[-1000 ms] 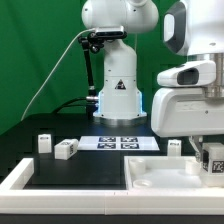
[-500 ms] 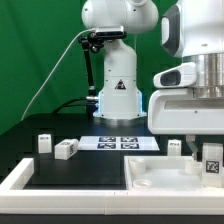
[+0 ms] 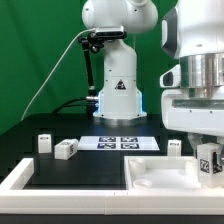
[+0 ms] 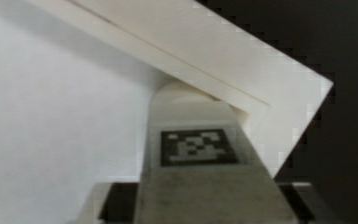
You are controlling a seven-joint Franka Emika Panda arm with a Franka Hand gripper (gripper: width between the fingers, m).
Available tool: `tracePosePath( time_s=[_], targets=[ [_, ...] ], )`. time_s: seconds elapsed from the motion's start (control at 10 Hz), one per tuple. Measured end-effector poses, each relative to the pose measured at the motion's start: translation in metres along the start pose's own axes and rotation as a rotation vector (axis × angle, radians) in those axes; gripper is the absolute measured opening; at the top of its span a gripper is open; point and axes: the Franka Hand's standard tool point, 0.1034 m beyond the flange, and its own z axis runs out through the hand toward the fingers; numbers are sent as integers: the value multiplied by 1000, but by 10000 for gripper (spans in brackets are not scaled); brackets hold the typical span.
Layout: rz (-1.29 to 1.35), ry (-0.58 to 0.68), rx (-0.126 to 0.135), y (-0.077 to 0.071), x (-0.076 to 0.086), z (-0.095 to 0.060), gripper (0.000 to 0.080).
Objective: Assemble one leg
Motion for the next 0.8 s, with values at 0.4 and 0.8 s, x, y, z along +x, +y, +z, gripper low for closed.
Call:
tracePosePath(
  time_s=[0.4,0.8],
  targets=[
    [126,-9,1,0,-2,0,375],
    [-203,-4,-11,-2,-4,-2,640]
  ],
)
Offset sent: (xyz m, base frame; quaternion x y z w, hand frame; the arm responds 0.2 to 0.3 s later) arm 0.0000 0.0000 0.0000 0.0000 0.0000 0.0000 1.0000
